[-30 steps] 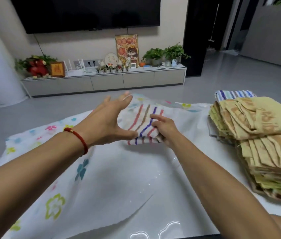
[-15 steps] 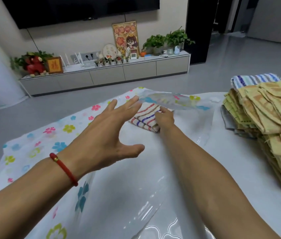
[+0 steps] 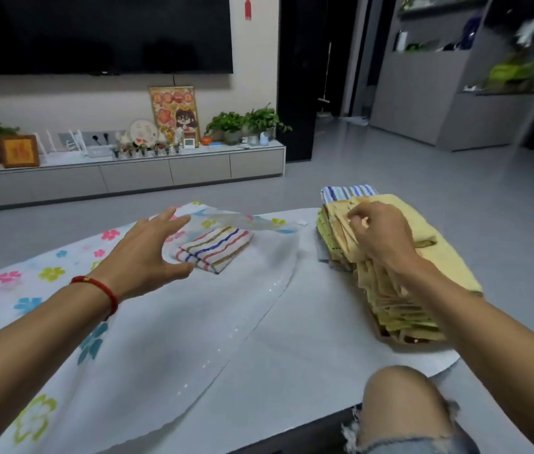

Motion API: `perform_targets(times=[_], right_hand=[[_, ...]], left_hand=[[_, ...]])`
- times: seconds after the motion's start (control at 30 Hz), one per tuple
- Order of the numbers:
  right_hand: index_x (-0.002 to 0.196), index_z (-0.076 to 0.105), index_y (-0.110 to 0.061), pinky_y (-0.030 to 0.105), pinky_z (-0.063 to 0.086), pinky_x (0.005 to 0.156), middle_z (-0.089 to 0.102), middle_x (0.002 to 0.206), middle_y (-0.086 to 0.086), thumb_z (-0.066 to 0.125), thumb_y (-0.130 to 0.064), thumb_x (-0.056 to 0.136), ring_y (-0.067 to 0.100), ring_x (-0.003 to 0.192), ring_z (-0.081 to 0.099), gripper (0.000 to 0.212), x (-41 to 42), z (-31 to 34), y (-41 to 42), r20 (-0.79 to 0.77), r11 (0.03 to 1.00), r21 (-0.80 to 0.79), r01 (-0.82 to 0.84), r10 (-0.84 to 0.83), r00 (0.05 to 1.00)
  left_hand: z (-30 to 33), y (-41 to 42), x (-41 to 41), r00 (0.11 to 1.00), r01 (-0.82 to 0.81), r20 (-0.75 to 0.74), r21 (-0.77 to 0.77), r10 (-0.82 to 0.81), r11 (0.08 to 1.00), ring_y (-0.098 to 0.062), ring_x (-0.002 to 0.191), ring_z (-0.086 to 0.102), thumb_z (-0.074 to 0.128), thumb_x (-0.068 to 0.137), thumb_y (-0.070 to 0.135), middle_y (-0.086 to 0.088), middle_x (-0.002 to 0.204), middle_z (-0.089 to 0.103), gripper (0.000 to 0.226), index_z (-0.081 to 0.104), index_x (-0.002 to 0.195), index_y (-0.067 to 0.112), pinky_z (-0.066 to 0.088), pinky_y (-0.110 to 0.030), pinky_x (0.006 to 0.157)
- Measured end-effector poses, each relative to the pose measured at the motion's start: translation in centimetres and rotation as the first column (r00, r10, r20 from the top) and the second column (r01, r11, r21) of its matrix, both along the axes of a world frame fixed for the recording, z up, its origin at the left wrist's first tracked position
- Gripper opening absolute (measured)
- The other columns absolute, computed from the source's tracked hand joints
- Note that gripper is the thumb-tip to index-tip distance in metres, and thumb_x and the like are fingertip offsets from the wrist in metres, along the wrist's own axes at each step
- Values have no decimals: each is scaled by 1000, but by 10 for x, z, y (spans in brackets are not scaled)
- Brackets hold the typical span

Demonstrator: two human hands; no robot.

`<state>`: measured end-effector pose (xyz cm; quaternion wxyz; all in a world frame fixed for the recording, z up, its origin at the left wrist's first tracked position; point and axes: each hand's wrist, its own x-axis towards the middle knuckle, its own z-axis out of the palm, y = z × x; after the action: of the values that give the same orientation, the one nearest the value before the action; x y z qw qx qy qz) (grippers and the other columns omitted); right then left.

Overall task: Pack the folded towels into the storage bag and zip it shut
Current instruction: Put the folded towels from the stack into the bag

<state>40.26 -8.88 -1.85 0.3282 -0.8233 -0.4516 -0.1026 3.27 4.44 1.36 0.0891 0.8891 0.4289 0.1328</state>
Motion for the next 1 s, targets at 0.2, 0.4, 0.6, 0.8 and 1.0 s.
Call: perform_targets(times=[0.2,0.4,0.6,0.8,1.0], right_hand=[[142,54,-30,53,26,114,53,145,17,56,-29,98,42,137,41,44,96,2,-6,-93,826,-481,293,-380,920],[126,60,-33,43,45,99,61,133,12,74,-10,80,36,124,54,53,105,12,2,-190,929,-328,171,-242,951],[137,59,-33,41,63,78,61,130,11,69,4,86,33,108,65,64,94,51,-12,-845,944,-188,-273,-13,535],[119,77,-21,37,62,74,76,119,14,74,-15,84,30,98,77,36,24,56,-41,-938,829,51,-557,232,260],[121,74,-12,29,61,77,75,122,10,55,2,98,23,105,75,33,-103,11,5,-942,602,131,-788,322,89]], left_hand=[[-11,-30,-15,993,-102,-62,-6,101,995,-32,143,33,76,77,40,-11,160,30,70,48,141,38,31,-45,113],[-32,-53,-31,971,-141,-203,-75,124,987,-27,144,33,67,85,45,-5,161,28,62,42,141,48,32,-40,113],[-28,-53,-31,976,-101,-198,-63,87,993,-22,135,45,67,85,41,7,155,40,73,34,150,33,40,-34,105],[2,-36,-30,989,-78,-122,22,80,997,-24,141,39,70,82,41,4,159,33,83,29,153,27,37,-40,112],[24,-26,-32,995,-67,-76,56,71,996,-28,139,40,71,82,40,2,159,33,85,28,154,24,33,-40,113]])
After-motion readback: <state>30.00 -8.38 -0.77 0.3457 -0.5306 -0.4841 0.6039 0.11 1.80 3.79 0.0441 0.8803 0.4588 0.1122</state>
